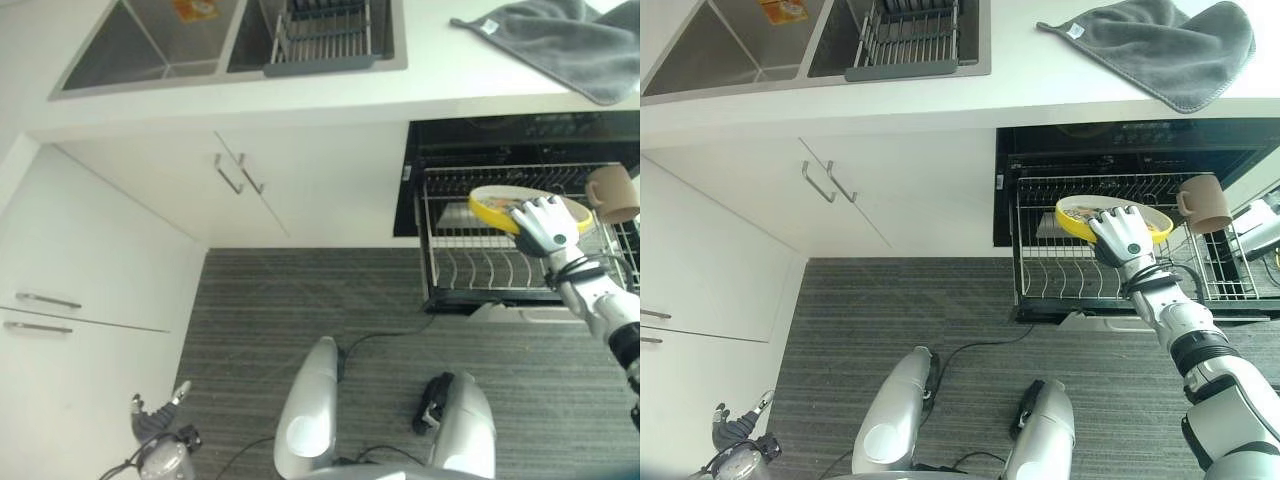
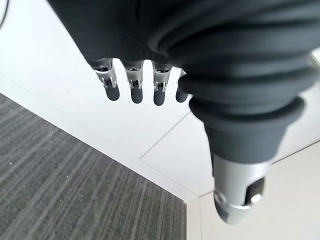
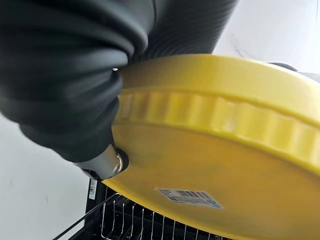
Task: Place the dishes in the dishwasher.
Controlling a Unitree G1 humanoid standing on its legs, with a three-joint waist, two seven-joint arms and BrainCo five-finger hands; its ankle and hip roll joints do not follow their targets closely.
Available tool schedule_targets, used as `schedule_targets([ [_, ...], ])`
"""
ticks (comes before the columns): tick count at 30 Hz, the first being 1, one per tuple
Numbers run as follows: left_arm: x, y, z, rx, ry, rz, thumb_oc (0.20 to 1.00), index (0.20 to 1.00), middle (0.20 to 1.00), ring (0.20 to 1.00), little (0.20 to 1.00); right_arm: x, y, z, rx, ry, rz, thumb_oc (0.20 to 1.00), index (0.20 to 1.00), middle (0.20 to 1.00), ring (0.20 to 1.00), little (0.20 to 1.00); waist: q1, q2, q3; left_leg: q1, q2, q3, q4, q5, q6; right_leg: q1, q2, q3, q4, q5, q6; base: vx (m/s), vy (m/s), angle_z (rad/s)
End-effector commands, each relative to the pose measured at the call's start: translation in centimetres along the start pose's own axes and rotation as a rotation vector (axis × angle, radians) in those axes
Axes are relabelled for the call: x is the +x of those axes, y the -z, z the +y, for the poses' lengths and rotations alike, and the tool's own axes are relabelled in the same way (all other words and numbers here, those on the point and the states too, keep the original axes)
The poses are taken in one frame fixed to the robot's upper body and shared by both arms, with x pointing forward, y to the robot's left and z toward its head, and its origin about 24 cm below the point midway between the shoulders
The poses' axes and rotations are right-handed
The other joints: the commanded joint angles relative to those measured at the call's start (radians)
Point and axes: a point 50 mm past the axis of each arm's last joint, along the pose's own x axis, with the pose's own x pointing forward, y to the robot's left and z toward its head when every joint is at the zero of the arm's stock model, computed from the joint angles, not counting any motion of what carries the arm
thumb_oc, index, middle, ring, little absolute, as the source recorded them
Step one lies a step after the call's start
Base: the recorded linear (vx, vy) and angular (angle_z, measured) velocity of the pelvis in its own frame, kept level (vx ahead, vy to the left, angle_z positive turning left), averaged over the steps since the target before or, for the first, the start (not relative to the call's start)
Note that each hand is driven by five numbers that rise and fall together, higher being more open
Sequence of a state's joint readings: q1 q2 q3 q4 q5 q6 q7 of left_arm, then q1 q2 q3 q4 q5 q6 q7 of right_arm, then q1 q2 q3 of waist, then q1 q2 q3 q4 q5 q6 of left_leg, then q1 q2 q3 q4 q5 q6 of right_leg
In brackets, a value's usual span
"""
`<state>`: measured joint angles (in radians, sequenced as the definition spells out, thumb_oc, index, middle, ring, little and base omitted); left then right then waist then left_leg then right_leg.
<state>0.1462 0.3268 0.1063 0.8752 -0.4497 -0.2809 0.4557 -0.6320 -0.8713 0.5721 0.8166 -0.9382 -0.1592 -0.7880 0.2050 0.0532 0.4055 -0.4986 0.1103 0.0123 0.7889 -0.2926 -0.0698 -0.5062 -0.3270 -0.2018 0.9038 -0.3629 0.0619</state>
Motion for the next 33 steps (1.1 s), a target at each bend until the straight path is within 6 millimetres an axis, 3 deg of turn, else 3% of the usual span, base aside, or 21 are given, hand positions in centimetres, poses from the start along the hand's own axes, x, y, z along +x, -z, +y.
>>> schedule_targets([
  [1,0.9,-2.5,1.1,0.032,-0.001,-0.13,1.0,1.0,1.0,1.0,1.0,4.0,0.8,-3.8,-0.014,0.222,0.038,0.2,0.2,0.2,0.2,0.2,0.03,-0.009,-0.037,-0.016,0.016,-0.11,-0.002,-0.013,-0.024,0.013,-0.038,0.059,-0.064,0.045,0.052,-0.12,0.077,-0.02],
  [14,0.7,-4.9,-0.4,-0.101,0.103,-0.213,1.0,1.0,1.0,1.0,1.0,6.5,2.5,-6.4,-0.115,0.282,0.06,0.2,0.2,0.2,0.2,0.2,0.061,-0.002,-0.002,-0.182,-0.024,-0.135,0.051,-0.015,-0.011,-0.173,-0.044,0.095,0.02,0.03,0.048,-0.06,0.011,0.01],
  [15,0.7,-4.9,-0.4,-0.102,0.107,-0.215,1.0,1.0,1.0,1.0,1.0,6.6,2.6,-6.5,-0.114,0.283,0.068,0.2,0.2,0.2,0.2,0.2,0.066,0.0,0.003,-0.178,-0.023,-0.134,0.062,-0.041,-0.011,-0.17,-0.043,0.095,0.034,0.006,0.053,0.0,0.0,0.0],
  [24,1.1,-6.0,0.3,-0.133,0.105,-0.248,1.0,1.0,1.0,1.0,1.0,7.9,2.9,-7.6,-0.159,0.286,0.074,0.2,0.2,0.2,0.2,0.2,0.085,0.003,0.017,-0.227,-0.034,-0.128,0.013,0.0,-0.004,-0.213,-0.024,0.083,0.009,0.027,0.047,-0.04,-0.027,0.01],
  [33,1.4,-7.0,0.8,-0.164,0.121,-0.278,1.0,1.0,1.0,1.0,1.0,8.1,5.1,-7.6,-0.141,0.159,0.201,0.2,0.2,0.2,0.2,0.2,0.102,0.008,0.033,-0.268,-0.05,-0.124,-0.008,0.026,0.006,-0.244,-0.016,0.063,0.004,0.036,0.033,-0.03,-0.028,0.0],
])
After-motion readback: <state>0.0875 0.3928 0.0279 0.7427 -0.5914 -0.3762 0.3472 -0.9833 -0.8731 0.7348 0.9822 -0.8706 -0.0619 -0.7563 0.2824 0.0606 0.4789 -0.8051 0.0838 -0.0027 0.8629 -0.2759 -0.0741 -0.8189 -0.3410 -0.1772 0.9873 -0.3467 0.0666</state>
